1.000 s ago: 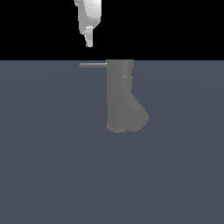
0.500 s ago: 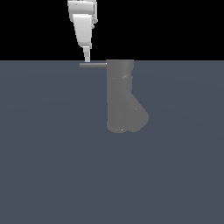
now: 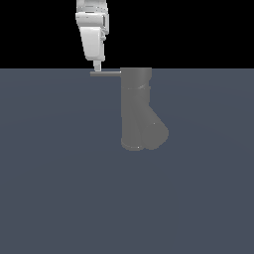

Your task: Turn on the faucet by rotating a designated handle.

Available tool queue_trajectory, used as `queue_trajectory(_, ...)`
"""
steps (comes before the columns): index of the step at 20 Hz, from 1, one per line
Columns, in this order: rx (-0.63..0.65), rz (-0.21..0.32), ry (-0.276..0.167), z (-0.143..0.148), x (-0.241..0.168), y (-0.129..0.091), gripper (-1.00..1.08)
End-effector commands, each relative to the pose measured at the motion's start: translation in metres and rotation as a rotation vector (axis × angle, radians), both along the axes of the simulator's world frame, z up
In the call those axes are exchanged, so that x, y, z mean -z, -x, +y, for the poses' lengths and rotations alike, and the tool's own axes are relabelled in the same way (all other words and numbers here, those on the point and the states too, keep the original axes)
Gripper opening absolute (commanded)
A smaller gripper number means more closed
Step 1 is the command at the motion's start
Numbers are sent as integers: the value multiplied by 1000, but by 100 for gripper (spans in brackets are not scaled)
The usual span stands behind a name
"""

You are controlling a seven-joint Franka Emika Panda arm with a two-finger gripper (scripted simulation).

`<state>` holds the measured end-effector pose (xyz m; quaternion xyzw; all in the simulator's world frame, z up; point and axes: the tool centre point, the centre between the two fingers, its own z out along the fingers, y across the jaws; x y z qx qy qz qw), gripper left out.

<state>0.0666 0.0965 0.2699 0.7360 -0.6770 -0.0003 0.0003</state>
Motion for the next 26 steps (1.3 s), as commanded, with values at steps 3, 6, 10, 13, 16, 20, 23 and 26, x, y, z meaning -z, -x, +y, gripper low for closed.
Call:
queue_trajectory(3, 2, 0, 0, 0, 0, 0, -100)
queue_trajectory(6, 2, 0, 0, -1, 0, 8, -100)
queue_trajectory(10, 2, 0, 0, -3, 0, 19, -100)
queue_trajectory(13, 2, 0, 0, -4, 0, 28, -100)
queue_trajectory(16, 2, 0, 0, -5, 0, 37, -100)
queue_trajectory(20, 2, 0, 0, -6, 0, 48, -100)
queue_trajectory(23, 2, -1, 0, -8, 0, 58, -100)
queue_trajectory(26, 2, -1, 0, -9, 0, 67, -100)
